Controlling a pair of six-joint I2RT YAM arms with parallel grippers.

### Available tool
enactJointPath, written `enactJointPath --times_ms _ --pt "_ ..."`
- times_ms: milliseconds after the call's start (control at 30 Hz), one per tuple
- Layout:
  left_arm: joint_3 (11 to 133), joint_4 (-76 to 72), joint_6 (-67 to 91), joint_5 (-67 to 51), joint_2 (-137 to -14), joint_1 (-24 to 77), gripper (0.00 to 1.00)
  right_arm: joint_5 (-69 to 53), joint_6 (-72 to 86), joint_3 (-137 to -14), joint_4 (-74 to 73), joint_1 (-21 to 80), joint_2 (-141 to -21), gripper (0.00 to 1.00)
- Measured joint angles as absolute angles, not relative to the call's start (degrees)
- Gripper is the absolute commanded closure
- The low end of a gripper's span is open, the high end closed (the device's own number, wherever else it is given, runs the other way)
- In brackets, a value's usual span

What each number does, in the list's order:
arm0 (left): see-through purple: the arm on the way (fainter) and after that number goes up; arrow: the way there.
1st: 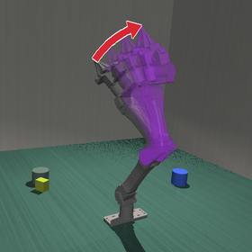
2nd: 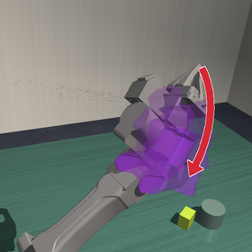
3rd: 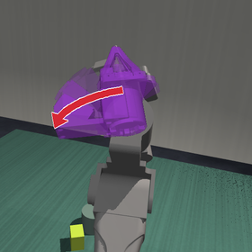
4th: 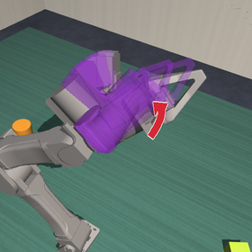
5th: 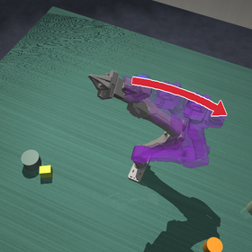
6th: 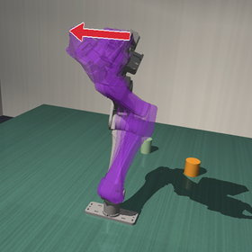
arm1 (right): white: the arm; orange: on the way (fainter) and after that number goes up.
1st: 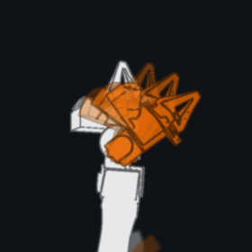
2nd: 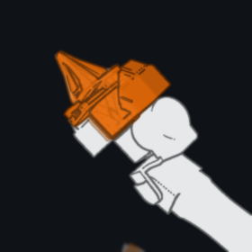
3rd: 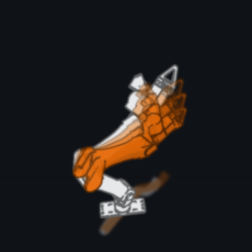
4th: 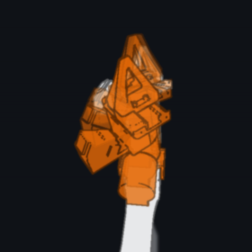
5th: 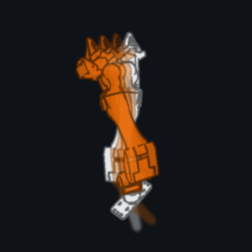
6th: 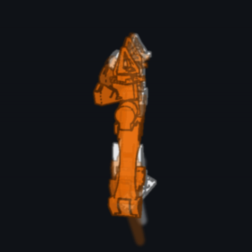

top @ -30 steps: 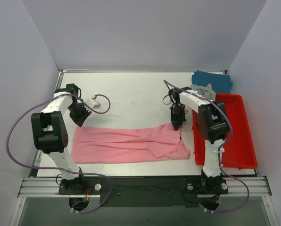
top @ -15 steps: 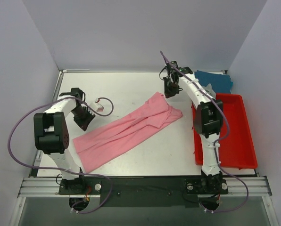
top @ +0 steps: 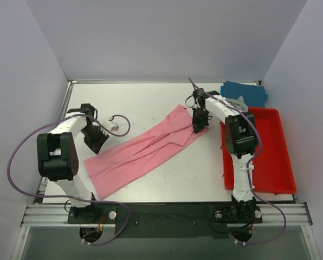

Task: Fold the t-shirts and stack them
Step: Rotate the tshirt 90 degrees

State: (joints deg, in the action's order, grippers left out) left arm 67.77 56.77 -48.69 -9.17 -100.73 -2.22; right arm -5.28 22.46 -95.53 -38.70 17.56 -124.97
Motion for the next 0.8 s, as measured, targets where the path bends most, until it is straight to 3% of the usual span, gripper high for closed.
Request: enactJointPath --times_ms 167,333,500,633,800 --pt "70.48 57.49 -48.51 -9.5 -100.57 -2.17 0.71 -6.79 26.0 -111.26 -43.59 16.78 -134.23 1.0" --pt "70.22 57.54 -47.77 -9.06 -100.16 1.04 0.71 -9.85 31.86 -143.76 -42.94 14.7 -151.76 1.0" --pt "66.32 57.04 -46.72 -8.97 -98.8 11.99 0.7 -17.08 38.39 -139.37 -28.36 10.15 -151.3 0.96" --pt "62.94 57.19 -46.68 -9.43 -98.13 16.34 0.7 -20.47 38.48 -137.82 -23.38 8.21 -148.97 0.79" --pt "57.04 56.36 -46.68 -8.49 -97.91 17.28 0.7 -19.29 35.99 -118.69 -21.19 9.98 -130.5 0.61"
